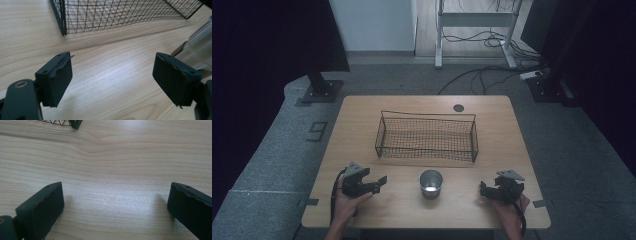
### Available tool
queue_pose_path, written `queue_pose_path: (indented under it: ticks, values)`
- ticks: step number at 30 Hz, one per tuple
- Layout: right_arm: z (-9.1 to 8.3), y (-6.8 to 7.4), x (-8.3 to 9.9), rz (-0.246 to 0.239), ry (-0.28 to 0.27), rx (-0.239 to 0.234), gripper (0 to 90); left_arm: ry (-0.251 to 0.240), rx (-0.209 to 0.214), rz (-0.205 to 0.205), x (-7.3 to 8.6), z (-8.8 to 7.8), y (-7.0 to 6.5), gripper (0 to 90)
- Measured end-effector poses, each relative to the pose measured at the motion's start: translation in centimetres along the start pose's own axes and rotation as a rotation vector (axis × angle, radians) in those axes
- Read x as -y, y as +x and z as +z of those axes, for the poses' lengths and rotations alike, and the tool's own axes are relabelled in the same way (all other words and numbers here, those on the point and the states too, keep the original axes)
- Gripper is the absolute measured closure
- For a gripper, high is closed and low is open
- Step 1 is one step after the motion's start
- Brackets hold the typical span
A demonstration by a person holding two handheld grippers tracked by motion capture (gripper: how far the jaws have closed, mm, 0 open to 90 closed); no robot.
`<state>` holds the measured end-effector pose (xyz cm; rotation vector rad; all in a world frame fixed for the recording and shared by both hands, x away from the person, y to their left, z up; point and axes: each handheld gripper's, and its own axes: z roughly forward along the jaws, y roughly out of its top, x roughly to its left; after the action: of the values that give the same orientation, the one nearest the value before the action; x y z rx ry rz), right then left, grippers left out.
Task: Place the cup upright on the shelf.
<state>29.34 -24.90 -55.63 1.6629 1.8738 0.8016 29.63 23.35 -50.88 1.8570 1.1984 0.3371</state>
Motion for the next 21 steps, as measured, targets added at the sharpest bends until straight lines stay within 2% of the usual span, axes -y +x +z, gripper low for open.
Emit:
queue_pose_path:
  ticks: [5,6,13,17,21]
  values:
    - [0.0,-0.1,0.0,0.003,-0.001,0.001,0.7,-0.014,0.004,0.006,-0.4,-0.4,-0.5,16.5]
    - [0.0,-0.1,0.0,0.004,-0.001,0.004,0.7,-0.017,0.019,0.012,-0.5,-0.4,-0.8,16.4]
    - [0.0,-0.1,0.0,0.005,-0.002,0.005,0.7,-0.004,0.043,0.026,-0.8,0.1,-1.7,15.6]
    - [0.0,-0.1,0.0,0.007,-0.002,0.007,0.9,-0.024,0.051,0.025,-1.2,0.0,-2.4,14.9]
    - [-0.1,-0.2,0.1,0.01,-0.002,0.011,1.0,-0.019,0.073,0.044,-2.0,-0.1,-3.0,13.9]
